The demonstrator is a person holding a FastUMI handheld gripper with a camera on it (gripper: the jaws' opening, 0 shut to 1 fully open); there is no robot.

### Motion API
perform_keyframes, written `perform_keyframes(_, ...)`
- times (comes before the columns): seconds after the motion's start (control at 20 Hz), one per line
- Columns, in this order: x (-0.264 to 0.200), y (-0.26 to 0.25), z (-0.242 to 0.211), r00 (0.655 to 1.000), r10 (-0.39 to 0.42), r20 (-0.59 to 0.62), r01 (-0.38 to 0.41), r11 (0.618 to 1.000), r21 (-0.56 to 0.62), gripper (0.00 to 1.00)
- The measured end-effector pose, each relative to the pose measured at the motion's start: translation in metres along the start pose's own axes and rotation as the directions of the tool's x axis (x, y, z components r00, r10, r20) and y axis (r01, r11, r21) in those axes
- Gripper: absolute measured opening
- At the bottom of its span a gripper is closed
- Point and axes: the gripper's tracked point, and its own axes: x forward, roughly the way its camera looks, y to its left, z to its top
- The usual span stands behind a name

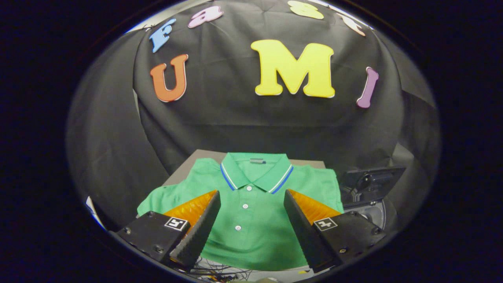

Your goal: Put the clothes into the washing machine and then close the washing machine lid.

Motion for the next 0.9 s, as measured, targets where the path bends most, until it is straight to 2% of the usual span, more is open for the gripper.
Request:
perform_keyframes(0.15,0.024,-0.002,-0.012,0.997,-0.023,-0.068,0.024,1.0,0.006,1.0)
perform_keyframes(0.35,0.044,-0.007,-0.025,0.992,-0.07,-0.107,0.065,0.997,-0.048,1.0)
perform_keyframes(0.5,0.043,-0.006,-0.027,0.991,-0.081,-0.106,0.078,0.996,-0.036,1.0)
perform_keyframes(0.7,0.045,-0.006,-0.027,0.993,-0.077,-0.086,0.076,0.997,-0.02,1.0)
perform_keyframes(0.8,0.046,-0.006,-0.029,0.994,-0.051,-0.101,0.049,0.999,-0.016,1.0)
perform_keyframes(0.9,0.042,-0.009,-0.029,0.994,-0.026,-0.106,0.022,0.999,-0.037,0.95)
